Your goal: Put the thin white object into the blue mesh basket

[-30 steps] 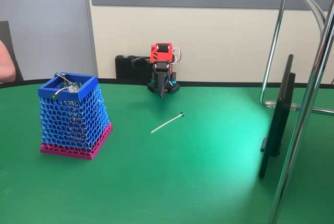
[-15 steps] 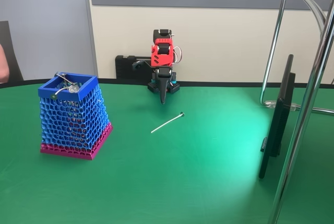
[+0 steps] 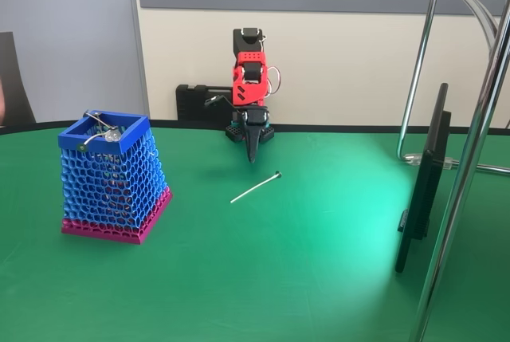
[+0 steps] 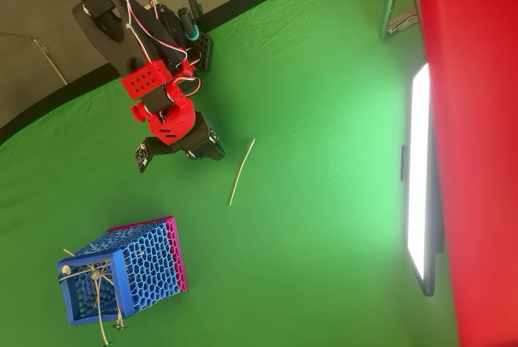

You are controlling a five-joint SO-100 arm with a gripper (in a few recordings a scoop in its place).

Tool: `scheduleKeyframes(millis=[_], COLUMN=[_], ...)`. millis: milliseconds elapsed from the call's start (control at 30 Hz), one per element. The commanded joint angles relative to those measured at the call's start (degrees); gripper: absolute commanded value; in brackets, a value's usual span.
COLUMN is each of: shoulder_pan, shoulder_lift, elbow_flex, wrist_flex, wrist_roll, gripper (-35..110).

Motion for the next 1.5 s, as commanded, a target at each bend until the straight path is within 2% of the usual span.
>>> scheduleKeyframes(millis=[0, 233, 533, 767, 1467], shoulder_pan=[-0.8, -3.0, -5.4, -7.1, -12.9], shoulder_lift=[-4.0, -13.2, -24.7, -30.7, -43.1], elbow_flex=[-4.9, -14.8, -26.0, -29.0, -38.9], wrist_flex=[1.3, 7.3, 17.3, 19.9, 24.4], wrist_roll=[-1.3, -3.8, -16.3, -21.1, -21.3], gripper=[1, 5, 14, 15, 15])
